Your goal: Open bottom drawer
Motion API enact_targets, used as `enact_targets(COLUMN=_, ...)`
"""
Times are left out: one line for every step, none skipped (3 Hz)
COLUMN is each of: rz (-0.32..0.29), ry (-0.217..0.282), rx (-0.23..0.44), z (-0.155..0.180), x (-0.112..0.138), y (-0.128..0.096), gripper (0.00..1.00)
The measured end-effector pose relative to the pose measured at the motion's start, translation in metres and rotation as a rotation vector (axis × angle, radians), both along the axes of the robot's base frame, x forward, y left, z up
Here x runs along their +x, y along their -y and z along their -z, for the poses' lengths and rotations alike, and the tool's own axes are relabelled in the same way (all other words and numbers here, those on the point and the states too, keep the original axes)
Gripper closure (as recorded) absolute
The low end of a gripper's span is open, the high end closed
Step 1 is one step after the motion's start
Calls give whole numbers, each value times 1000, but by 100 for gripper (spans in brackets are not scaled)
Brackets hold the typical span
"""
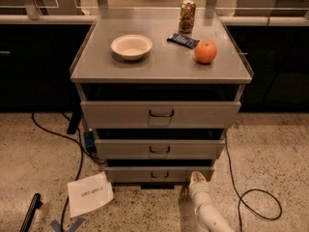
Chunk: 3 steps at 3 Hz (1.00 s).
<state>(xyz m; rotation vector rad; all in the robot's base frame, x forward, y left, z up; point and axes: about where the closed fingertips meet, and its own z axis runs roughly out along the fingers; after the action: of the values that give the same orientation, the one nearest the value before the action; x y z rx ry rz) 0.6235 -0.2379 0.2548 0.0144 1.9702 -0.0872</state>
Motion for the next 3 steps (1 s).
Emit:
enact_targets(rz=-38, ry=0, rx=-15, z=7, x=16, y=4, gripper=100)
enact_targets(rz=-45, ry=-1, rx=-23, z=14, x=27, y=8, gripper=100)
enact_targets(rz=-36, ry=-3, rx=-31, z=22, x=39, y=13, gripper=100)
